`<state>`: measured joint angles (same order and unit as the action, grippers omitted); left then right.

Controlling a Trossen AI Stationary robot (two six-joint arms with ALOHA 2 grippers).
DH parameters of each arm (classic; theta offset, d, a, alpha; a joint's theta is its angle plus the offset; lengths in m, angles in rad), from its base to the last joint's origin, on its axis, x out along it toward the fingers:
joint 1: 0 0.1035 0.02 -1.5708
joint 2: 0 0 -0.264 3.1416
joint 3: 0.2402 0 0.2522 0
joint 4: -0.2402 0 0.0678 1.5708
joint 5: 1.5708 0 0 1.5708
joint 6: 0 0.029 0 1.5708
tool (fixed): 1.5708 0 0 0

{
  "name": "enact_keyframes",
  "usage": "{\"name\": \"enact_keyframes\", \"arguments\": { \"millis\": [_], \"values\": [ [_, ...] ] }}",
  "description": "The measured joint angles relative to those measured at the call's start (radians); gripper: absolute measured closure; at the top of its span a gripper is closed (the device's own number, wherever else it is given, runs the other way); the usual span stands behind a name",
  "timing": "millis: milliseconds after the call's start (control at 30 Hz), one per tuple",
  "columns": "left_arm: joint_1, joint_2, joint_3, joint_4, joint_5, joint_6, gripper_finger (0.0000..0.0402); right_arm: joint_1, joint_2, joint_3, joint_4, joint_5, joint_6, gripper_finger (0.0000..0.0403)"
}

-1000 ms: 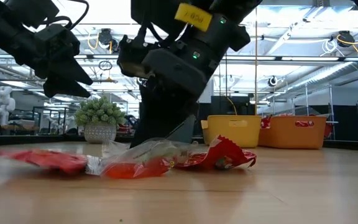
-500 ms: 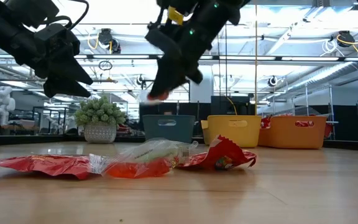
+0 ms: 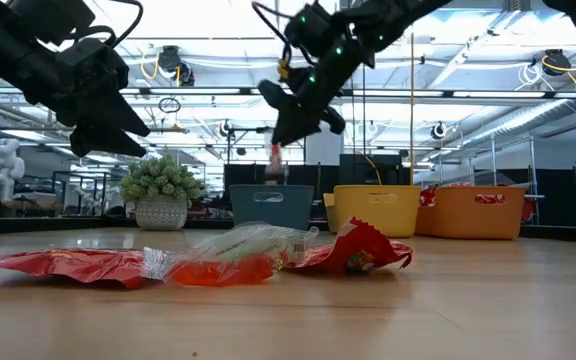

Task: Sort candy
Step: Put the orange gummy into the blue bin, then put the green gummy into the blue bin

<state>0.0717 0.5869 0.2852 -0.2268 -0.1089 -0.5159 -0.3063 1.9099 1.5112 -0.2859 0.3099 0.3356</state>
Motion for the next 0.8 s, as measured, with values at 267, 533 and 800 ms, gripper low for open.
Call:
{"name": "enact_keyframes", "arguments": {
  "millis": [267,533,800],
  "values": [
    [0.000,0.000,0.000,0.000,-0.051,0.000,0.0154,-0.088,-0.001,0.000,-0.040,-0.151,-0.033,0.0219],
    [0.000,0.000,0.000,0.000,-0.098,0.000,0.0154,-0.093,-0.006,0.000,-0.067,-0.230,-0.135,0.0145],
    [0.000,0.000,0.000,0.000,-0.098,0.000,0.0154,-0.068,-0.069,0.000,-0.233,-0.294,-0.095,0.0142]
  ]
}}
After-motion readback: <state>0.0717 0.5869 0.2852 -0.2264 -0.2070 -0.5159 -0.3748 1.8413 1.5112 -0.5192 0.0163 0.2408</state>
